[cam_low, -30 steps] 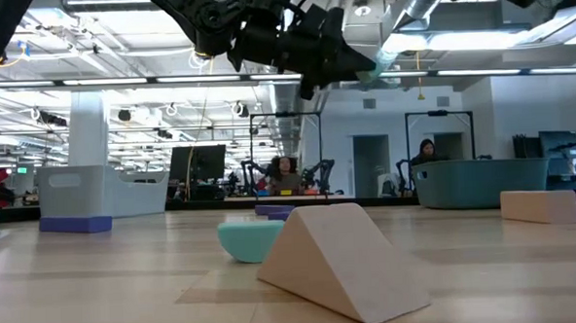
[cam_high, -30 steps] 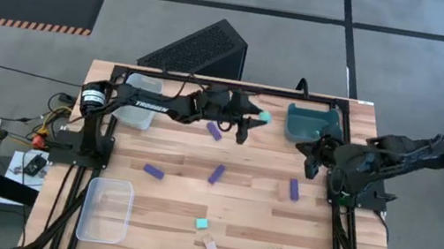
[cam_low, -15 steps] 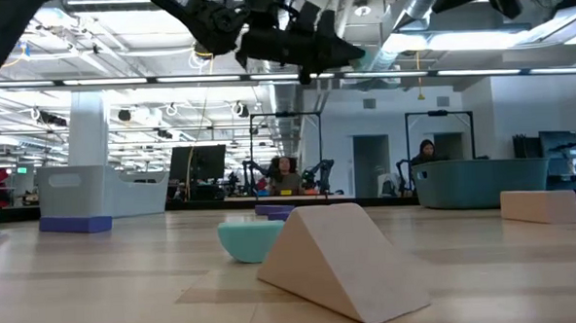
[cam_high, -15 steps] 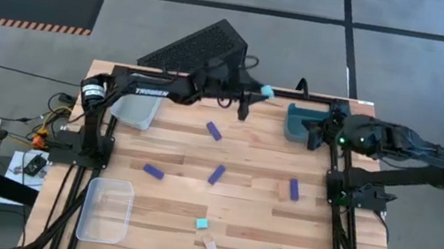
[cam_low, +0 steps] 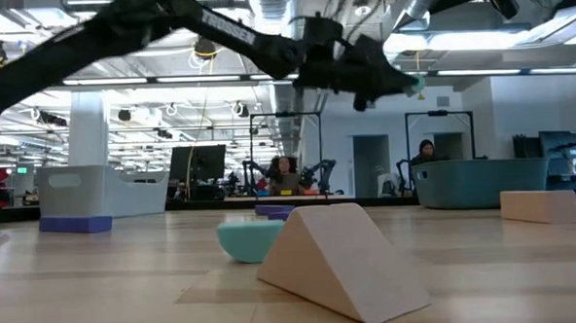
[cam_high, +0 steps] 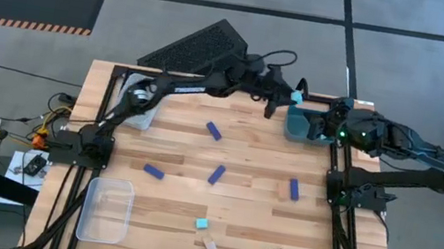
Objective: Sort & place blocks by color
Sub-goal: Put the light blue block into the dark green bin
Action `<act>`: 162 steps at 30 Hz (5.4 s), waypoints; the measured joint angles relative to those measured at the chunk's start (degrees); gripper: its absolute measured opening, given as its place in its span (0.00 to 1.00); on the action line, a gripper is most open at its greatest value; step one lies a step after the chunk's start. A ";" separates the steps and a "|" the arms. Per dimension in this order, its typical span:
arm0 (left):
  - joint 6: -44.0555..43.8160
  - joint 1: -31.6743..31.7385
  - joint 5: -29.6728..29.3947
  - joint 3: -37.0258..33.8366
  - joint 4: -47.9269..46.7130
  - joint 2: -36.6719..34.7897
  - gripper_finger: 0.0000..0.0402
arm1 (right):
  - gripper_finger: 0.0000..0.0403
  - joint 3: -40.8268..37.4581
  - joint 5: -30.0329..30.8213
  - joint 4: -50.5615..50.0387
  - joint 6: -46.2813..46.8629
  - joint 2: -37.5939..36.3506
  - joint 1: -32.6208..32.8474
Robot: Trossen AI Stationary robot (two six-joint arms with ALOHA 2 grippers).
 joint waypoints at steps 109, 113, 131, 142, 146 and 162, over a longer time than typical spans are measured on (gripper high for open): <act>-21.88 -8.39 -30.41 -57.88 18.53 -40.47 0.00 | 0.08 0.02 -16.25 -1.12 -18.80 2.11 0.53; -23.13 -10.37 -30.41 -58.13 18.45 -40.59 0.00 | 0.08 -0.41 -18.30 1.33 -19.14 4.33 2.01; -24.57 -15.47 -39.60 -58.13 18.76 -40.54 0.00 | 0.08 -3.58 -16.66 5.29 -15.69 4.54 12.15; -22.26 -12.80 -40.95 -58.13 17.89 -42.36 0.00 | 0.08 -3.58 -13.83 5.33 -14.96 4.28 12.79; -20.53 -11.14 -39.18 -58.65 18.85 -43.81 0.00 | 0.08 -3.58 -12.55 5.55 -13.30 4.31 12.76; -23.93 -15.75 -37.27 -88.74 33.26 -65.01 0.00 | 0.08 -3.58 -10.30 11.95 -2.12 17.17 12.80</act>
